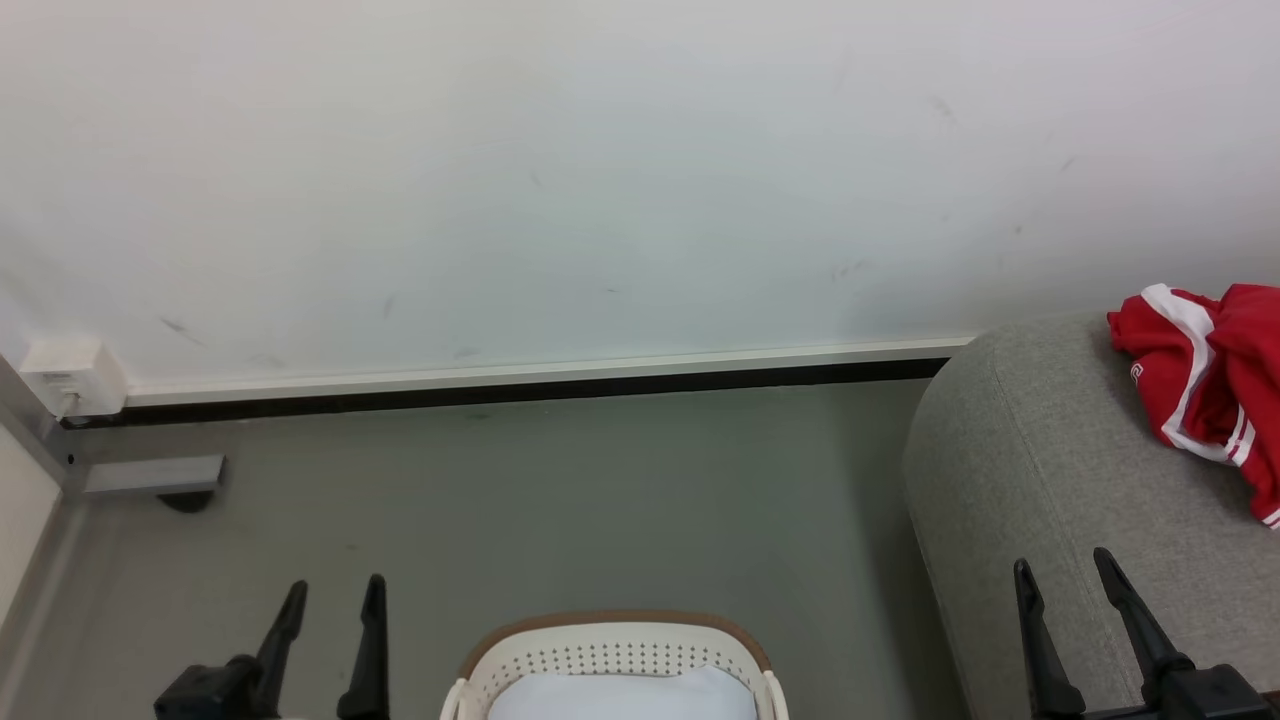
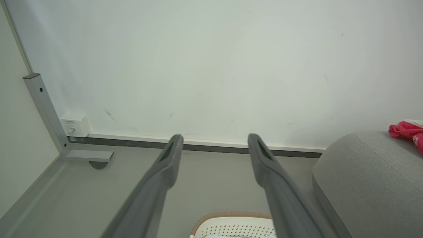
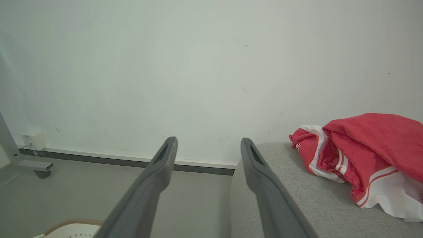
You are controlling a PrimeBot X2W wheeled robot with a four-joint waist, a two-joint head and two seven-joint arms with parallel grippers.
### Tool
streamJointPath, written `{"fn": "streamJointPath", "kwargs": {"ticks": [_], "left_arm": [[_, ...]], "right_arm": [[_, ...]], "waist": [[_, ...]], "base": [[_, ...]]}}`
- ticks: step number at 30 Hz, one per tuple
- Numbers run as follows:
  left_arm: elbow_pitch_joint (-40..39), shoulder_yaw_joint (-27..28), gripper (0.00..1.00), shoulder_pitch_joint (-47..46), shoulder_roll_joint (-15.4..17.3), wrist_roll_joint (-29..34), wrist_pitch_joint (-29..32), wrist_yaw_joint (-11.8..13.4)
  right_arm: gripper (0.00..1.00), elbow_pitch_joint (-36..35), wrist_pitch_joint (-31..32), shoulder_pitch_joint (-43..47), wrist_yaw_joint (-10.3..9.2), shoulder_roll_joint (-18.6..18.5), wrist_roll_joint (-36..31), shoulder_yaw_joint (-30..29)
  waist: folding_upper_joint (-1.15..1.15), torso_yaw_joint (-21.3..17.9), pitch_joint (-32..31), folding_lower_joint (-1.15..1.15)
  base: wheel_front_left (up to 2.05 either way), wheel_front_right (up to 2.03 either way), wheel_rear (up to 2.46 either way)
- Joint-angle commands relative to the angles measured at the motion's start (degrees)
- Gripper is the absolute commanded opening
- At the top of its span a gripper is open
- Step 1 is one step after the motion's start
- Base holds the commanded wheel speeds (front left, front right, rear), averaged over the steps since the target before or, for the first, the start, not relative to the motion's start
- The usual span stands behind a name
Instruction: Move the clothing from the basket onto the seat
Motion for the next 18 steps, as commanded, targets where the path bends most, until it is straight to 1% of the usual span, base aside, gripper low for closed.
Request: {"fn": "streamJointPath", "kwargs": {"ticks": [1, 7, 18], "left_arm": [[0.2, 0.3, 1.00, 0.6, -0.3, 0.9, -0.1, -0.4], [1.2, 2.9, 1.00, 0.8, -2.5, 3.3, -0.1, -4.4], [3.0, 7.1, 1.00, 0.4, -5.7, 7.2, -0.1, -8.3]], "right_arm": [[1.00, -0.1, -0.2, 0.7, -0.15, -0.1, 0.3, 0.1], [1.00, 0.2, -0.2, 0.9, -0.15, -0.1, 1.0, 0.6], [1.00, 0.9, -0.2, 0.5, -0.15, -0.1, 1.4, 0.2]], "waist": [[0.00, 0.0, 0.0, 0.01], [0.00, -0.2, 0.5, 0.01], [0.00, -0.8, 0.8, 0.01]], "base": [[0.00, 0.00, 0.00], [0.00, 0.00, 0.00], [0.00, 0.00, 0.00]]}}
